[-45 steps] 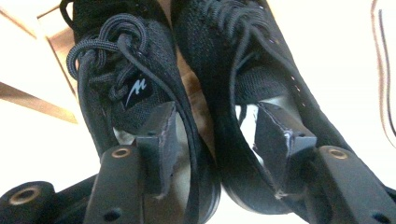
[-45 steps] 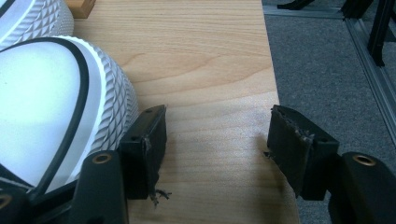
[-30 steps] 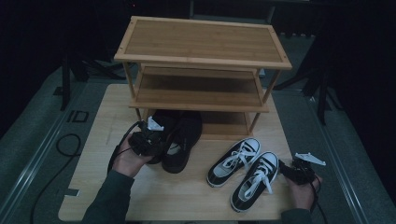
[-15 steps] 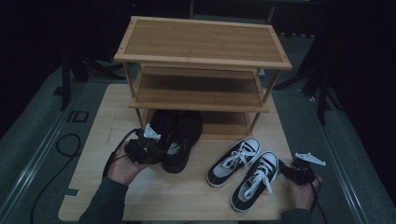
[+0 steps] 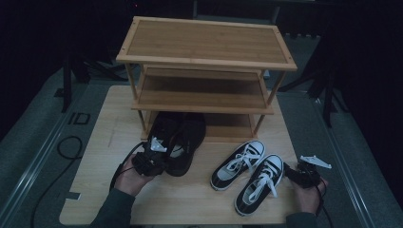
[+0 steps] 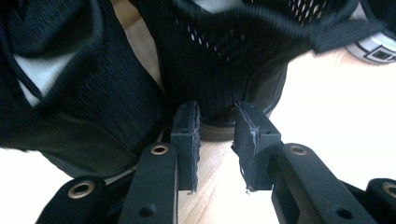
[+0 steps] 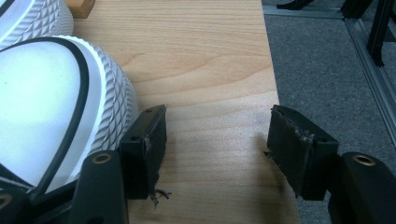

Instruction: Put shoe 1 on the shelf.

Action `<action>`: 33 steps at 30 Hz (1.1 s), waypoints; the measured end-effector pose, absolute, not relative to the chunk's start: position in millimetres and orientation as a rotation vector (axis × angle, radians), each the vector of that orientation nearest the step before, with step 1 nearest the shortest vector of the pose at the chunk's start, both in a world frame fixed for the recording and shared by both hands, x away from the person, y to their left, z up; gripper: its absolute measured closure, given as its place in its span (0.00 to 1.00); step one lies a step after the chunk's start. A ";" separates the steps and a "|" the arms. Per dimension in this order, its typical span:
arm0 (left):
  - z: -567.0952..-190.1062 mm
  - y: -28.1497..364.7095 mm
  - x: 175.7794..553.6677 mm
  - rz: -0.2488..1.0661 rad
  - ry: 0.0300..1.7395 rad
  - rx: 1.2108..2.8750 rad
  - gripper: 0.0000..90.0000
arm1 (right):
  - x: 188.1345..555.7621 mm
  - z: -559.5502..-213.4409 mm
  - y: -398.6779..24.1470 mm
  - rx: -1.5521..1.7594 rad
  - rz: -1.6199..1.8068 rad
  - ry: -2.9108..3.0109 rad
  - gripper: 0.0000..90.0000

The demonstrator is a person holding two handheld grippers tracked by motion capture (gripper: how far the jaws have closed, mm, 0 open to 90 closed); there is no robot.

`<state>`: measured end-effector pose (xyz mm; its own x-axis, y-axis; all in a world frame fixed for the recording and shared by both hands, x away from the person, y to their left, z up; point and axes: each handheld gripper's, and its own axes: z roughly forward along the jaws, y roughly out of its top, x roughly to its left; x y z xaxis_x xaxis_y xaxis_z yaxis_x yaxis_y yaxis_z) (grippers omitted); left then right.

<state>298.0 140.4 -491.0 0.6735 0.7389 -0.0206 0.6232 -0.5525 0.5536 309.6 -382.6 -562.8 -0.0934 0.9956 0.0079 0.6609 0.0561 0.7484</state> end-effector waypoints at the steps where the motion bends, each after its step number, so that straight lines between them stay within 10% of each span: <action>1: -492.9 140.3 297.4 0.288 1.052 2.359 0.78 | 309.6 -562.8 -382.7 1.654 0.822 1.811 0.41; 13: -509.7 135.3 291.3 0.246 1.044 2.391 0.99 | 309.6 -562.8 -382.6 1.655 0.822 1.811 0.41; 33: -519.3 124.9 299.1 0.265 1.064 2.411 1.00 | 309.6 -562.8 -382.6 1.655 0.822 1.811 0.41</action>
